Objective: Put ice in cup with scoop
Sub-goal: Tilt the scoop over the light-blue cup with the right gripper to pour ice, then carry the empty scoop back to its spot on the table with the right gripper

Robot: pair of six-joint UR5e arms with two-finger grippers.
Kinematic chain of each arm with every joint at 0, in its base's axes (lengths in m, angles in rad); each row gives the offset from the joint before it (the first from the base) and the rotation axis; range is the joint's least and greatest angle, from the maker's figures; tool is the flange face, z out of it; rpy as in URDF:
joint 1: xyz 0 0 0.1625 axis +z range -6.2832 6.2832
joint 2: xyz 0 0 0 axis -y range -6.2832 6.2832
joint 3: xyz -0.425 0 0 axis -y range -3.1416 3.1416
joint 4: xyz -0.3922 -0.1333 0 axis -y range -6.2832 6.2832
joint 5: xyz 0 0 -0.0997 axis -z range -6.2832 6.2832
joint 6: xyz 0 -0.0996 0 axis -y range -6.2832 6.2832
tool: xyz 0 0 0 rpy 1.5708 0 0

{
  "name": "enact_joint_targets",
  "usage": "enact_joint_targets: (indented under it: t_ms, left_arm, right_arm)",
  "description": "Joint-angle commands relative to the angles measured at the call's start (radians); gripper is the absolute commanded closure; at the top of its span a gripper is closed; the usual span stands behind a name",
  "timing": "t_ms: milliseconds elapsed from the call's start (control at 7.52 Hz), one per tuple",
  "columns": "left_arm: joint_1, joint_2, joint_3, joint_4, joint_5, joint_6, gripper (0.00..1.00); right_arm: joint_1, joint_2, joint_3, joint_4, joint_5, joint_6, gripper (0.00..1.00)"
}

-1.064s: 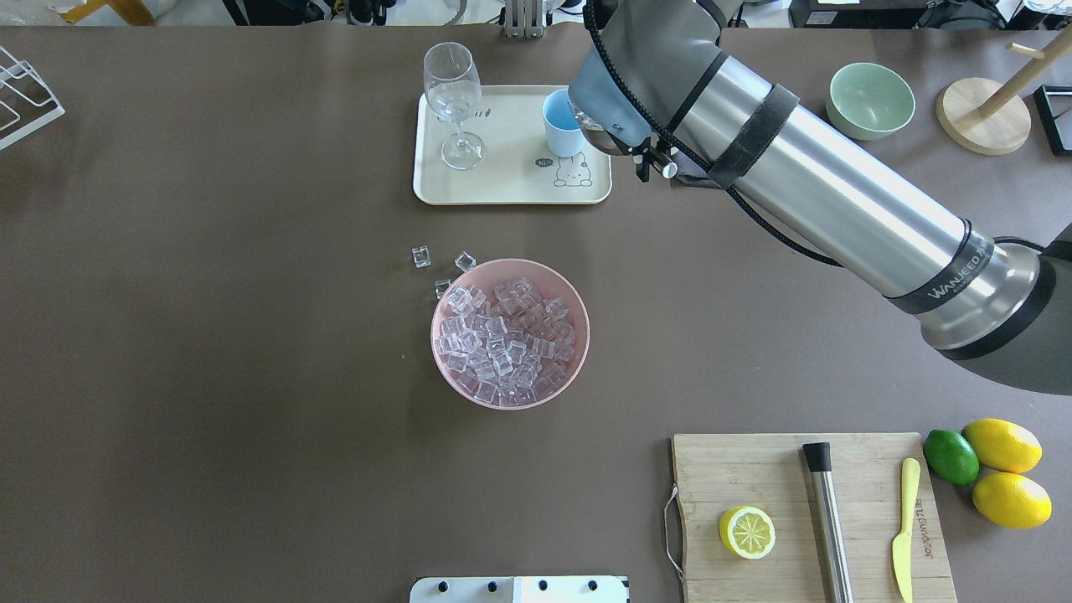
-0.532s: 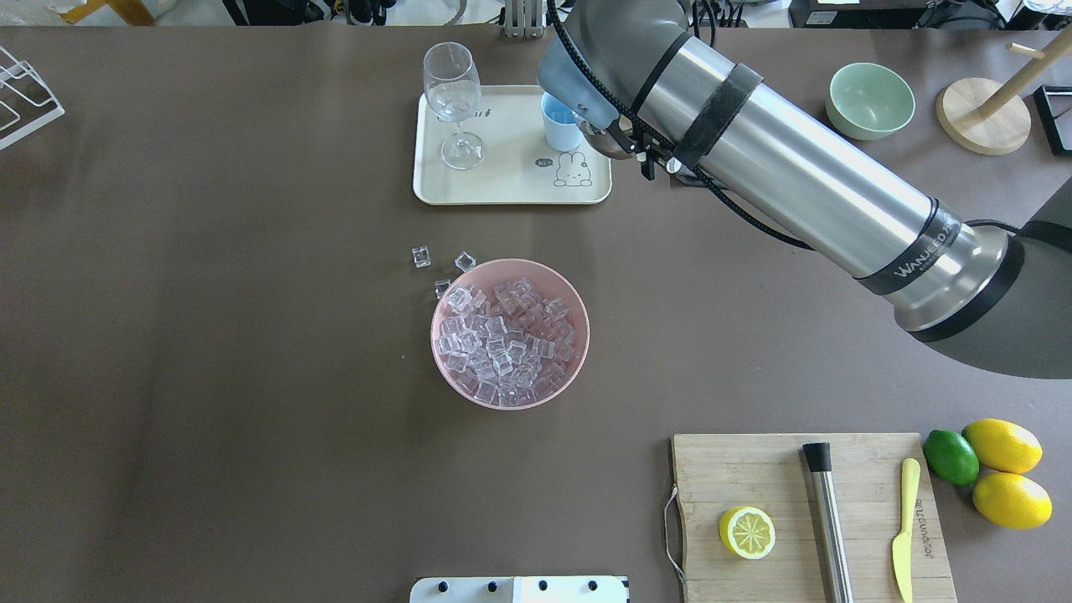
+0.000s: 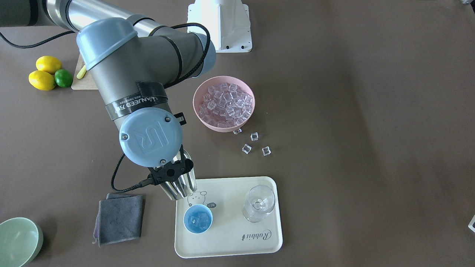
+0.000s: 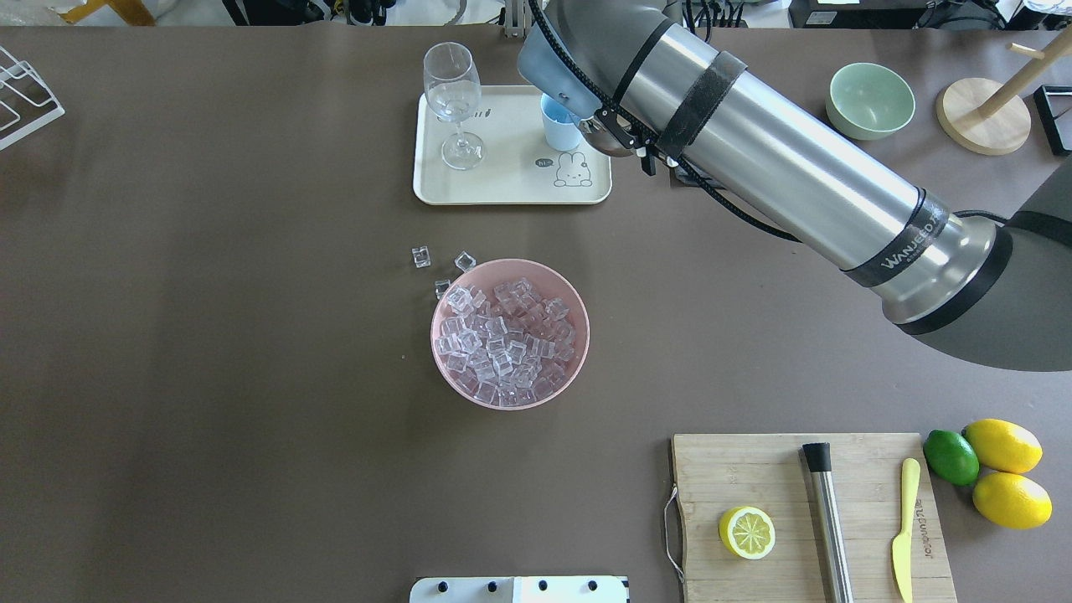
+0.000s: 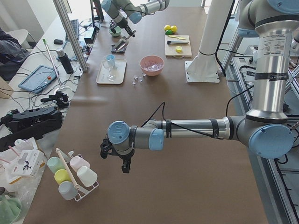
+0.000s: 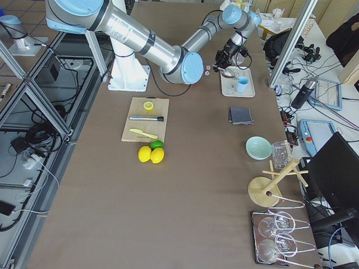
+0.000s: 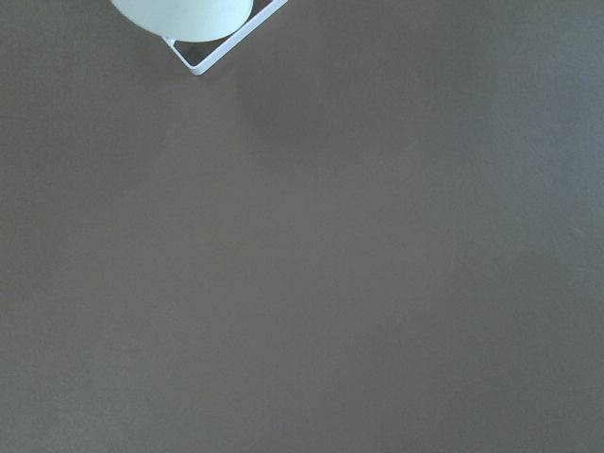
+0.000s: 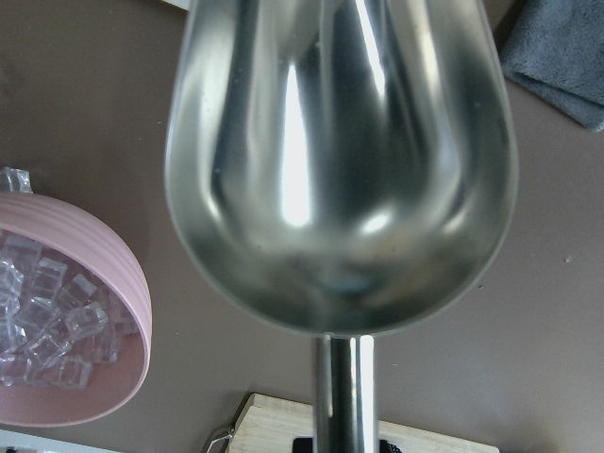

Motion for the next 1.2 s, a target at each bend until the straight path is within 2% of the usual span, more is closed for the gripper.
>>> enact_joint_targets:
  t_ms: [0,133,266,532,665,931,1064]
  left_arm:
    - [-0.004,-0.007,-0.030,0.058,-0.005,-0.091,0.01]
    - [-0.004,-0.007,-0.036,0.060,-0.005,-0.093,0.01]
    - [0.000,-0.010,-0.036,0.060,-0.005,-0.093,0.01]
    - [0.005,-0.009,-0.057,0.051,0.001,-0.081,0.01]
    - [0.005,-0.007,-0.064,0.049,0.003,-0.079,0.01]
    - [0.008,-0.003,-0.073,0.005,0.038,-0.077,0.02]
    - [0.011,-0.003,-0.078,0.002,0.041,-0.062,0.01]
  right_arm:
    - [0.001,-0.077,0.144,0.000,-0.008,0.013,1.00]
    - [0.007,-0.115,0.218,-0.003,-0.037,0.020,1.00]
    - [0.024,-0.192,0.340,-0.029,-0.056,0.027,1.00]
    - [0.033,-0.398,0.616,-0.058,-0.094,0.088,1.00]
    - [0.042,-0.492,0.696,-0.051,-0.094,0.115,1.00]
    - [0.058,-0.604,0.743,0.023,-0.096,0.204,1.00]
    - [0.059,-0.696,0.758,0.138,-0.091,0.268,1.00]
